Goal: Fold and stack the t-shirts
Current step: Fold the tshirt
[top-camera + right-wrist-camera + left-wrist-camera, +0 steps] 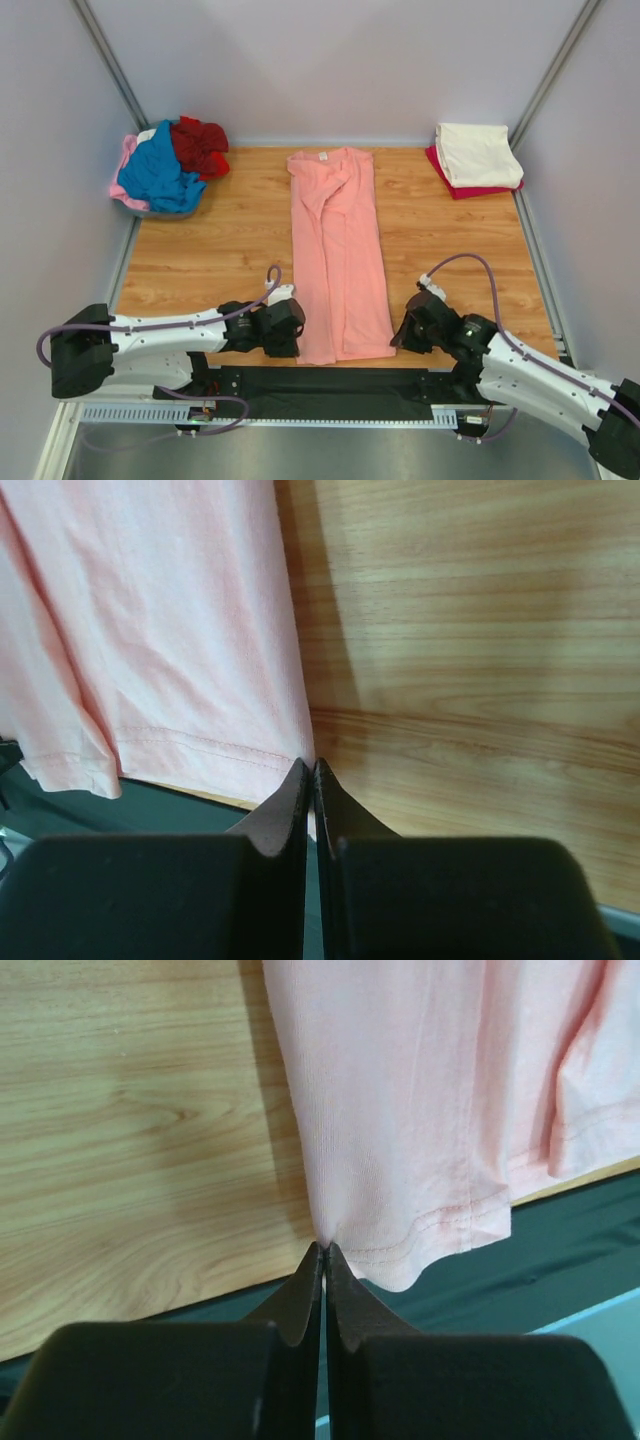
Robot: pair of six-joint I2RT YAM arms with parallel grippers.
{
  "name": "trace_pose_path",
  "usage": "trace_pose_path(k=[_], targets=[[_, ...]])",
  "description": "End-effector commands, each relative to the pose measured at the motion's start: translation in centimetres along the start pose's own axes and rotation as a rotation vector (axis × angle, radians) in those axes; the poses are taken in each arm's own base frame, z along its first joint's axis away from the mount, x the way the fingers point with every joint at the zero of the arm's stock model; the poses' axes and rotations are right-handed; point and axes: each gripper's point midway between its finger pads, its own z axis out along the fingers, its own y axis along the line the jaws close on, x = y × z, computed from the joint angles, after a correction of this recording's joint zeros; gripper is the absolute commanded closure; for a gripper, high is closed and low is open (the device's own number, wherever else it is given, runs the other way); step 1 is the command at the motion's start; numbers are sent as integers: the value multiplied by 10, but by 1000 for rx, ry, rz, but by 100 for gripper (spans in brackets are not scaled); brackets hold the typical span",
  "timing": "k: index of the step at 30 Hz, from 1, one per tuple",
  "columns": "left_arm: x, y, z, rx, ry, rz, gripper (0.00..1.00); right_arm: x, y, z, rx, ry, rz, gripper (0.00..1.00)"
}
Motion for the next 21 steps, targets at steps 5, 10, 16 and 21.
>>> trace_pose_path(k=[5,10,16,21], targets=[[-22,-10,-25,-29,-70,17,100,-22,16,-23,7,-63,-31,100],[-59,-18,-47,-78,-153,66,100,-48,31,-30,27,-136,-95,100],[-118,-28,-65,-55,-239,69,100,-106,63,-45,39,-263,-151,99],[-167,-37,-74,-68,-286,86,100,-165,84,-38,74,-323,-204,100]])
